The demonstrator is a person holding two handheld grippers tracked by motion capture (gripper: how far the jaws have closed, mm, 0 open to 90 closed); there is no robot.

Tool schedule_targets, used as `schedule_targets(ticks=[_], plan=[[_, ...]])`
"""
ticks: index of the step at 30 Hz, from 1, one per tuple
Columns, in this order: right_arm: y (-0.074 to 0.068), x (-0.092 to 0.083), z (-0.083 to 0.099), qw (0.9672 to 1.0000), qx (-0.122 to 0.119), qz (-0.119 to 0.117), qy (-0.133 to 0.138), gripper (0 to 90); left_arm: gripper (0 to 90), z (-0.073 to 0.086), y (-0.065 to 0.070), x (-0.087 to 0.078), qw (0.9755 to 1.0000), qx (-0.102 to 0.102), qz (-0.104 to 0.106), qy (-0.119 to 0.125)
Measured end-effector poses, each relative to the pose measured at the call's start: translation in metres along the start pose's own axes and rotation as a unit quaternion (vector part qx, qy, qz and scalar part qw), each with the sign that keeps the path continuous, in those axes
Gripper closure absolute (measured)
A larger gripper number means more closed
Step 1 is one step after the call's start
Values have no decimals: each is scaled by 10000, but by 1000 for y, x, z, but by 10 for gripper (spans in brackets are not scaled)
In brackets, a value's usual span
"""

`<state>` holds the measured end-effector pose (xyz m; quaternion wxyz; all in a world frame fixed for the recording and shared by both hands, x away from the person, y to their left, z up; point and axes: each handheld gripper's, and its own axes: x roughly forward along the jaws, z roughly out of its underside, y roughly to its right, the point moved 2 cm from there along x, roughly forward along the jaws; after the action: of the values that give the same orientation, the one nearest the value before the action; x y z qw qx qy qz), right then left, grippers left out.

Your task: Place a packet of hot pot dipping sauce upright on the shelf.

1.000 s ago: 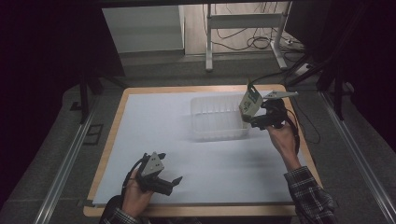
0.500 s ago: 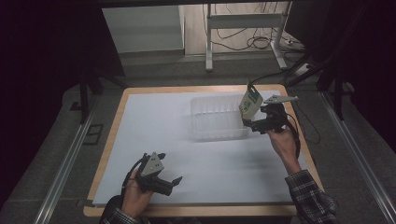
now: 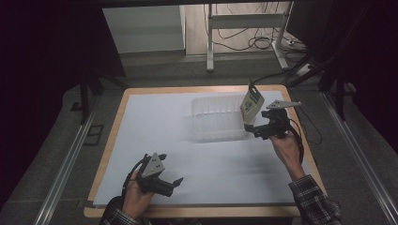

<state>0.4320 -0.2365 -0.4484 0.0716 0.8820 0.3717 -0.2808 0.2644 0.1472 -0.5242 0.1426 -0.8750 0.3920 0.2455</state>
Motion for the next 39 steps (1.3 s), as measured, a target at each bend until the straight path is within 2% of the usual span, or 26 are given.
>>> schedule_targets(ticks=[8,9,17,26,39], plan=[[-7,-5,6,10000,-19,-26,-70,0,0,0,0,0,10000,-11,4,-10],[-8,-5,7,10000,47,-48,-72,0,0,1,0,0,10000,-9,0,-20],[-14,-6,15,9999,105,-48,-115,0,0,1,0,0,10000,27,-8,-55],[-28,-2,30,9990,-83,-30,-434,0,0,1,0,0,10000,-6,-45,-27],[-39,-11,43,9987,-113,-92,-481,0,0,1,0,1,9999,41,-81,-90]])
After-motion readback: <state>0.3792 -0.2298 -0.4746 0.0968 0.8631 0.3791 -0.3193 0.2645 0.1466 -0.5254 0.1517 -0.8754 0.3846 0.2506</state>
